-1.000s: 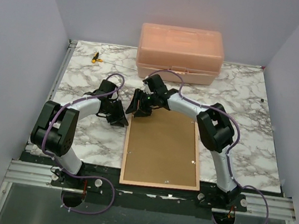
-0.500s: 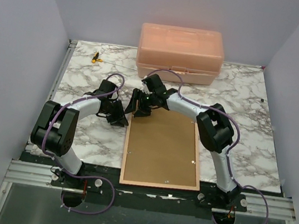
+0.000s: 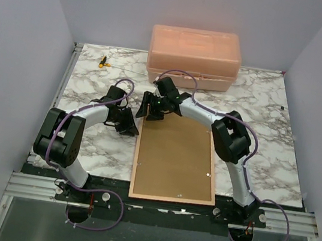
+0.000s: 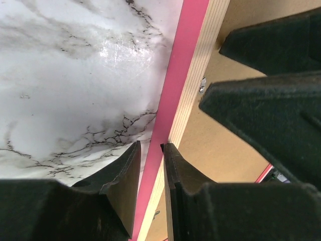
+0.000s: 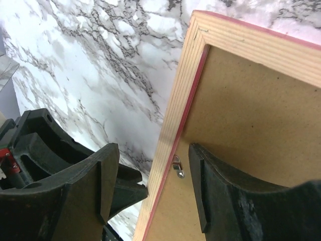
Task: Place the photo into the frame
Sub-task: Install the photo frame at the center of the board, then adjust the photo frame at the center of the board.
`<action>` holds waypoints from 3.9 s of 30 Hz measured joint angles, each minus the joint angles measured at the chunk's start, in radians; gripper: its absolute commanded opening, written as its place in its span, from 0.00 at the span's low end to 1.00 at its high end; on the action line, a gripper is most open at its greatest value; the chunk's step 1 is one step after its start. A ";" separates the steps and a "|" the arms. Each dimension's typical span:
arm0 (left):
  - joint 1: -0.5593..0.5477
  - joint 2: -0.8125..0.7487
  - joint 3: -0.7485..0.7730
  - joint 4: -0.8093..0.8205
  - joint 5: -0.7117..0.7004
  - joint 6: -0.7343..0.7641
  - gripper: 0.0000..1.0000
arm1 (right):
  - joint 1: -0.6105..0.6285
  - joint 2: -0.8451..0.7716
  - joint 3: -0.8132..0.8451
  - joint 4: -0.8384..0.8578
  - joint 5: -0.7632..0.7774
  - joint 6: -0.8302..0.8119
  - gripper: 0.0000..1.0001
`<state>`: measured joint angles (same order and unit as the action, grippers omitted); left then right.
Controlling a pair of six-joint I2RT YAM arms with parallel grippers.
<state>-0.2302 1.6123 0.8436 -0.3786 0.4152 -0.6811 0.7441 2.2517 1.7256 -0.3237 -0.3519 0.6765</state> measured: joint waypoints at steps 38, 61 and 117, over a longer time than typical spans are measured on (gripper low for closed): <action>0.000 0.033 0.029 -0.020 0.024 -0.006 0.25 | -0.006 -0.064 -0.244 0.241 -0.064 0.021 0.14; -0.009 -0.039 -0.018 -0.037 -0.004 0.010 0.55 | -0.003 -0.162 -0.246 0.089 -0.071 0.120 0.66; -0.006 -0.649 -0.422 0.102 -0.270 -0.589 0.23 | -0.352 -0.855 -0.761 -0.359 0.198 0.058 0.96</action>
<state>-0.2363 0.9634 0.4217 -0.2768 0.1455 -1.2697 0.3923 1.3964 0.9642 -0.6827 -0.1539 0.7345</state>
